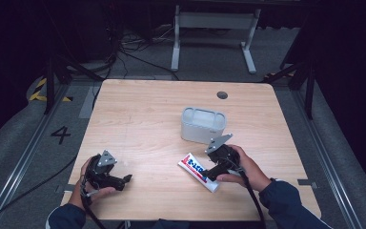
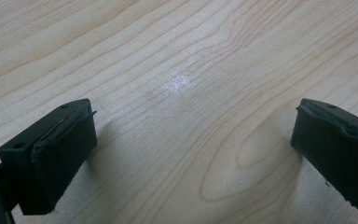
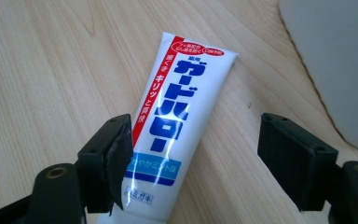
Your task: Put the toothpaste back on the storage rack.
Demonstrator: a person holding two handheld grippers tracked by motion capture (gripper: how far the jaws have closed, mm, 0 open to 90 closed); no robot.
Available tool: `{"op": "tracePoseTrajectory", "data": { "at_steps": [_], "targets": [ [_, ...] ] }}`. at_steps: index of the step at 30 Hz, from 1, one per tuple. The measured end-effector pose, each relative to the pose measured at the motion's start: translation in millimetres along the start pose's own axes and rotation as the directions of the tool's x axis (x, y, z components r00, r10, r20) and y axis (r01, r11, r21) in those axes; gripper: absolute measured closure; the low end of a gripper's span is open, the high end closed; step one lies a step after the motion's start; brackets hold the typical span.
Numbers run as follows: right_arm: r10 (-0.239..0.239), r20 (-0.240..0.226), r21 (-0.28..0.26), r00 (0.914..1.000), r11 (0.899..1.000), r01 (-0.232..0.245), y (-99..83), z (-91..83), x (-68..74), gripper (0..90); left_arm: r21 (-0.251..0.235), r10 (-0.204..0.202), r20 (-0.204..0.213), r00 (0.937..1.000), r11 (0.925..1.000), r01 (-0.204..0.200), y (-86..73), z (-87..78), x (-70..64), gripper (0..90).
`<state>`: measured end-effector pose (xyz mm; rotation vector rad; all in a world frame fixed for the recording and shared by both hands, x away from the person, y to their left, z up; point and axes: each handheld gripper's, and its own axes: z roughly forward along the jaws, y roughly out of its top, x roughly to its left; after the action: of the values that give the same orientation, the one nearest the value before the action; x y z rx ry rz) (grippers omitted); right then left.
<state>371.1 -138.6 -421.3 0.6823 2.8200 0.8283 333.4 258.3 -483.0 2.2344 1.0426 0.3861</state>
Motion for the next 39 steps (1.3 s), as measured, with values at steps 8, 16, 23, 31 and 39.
{"op": "tracePoseTrajectory", "data": {
  "at_steps": [8, 16, 23, 31, 39],
  "targets": [
    [0.021, -0.014, 0.07, 0.9997, 0.997, -0.02, 9.0, 19.1, 3.2, 26.4, 0.0, 0.0, 0.0, 1.0, 1.0, 0.0, 0.0, 0.0, 0.0, 0.6],
    [0.036, -0.007, 0.146, 0.9993, 0.989, -0.035, 14.4, 35.2, 6.5, 27.7, 0.0, -0.001, 0.0, 1.0, 1.0, 0.001, 0.0, 0.0, -0.1, 0.6],
    [0.048, -0.01, 0.176, 0.9988, 0.983, -0.045, 17.0, 46.6, 7.2, 31.4, 0.0, 0.0, 0.0, 1.0, 1.0, 0.0, 0.0, 0.0, 0.0, 0.7],
    [0.015, 0.027, 0.174, 0.9995, 0.985, -0.02, 25.3, 53.0, 10.4, 32.1, 0.0, 0.0, 0.0, 1.0, 1.0, 0.0, 0.0, 0.0, 0.0, 0.6],
    [-0.002, 0.01, 0.164, 0.9999, 0.986, 0.001, 28.7, 55.7, 8.3, 33.4, 0.001, 0.007, -0.001, 1.0, 1.0, -0.007, -0.3, -0.5, 0.1, 0.7]
  ]
}}
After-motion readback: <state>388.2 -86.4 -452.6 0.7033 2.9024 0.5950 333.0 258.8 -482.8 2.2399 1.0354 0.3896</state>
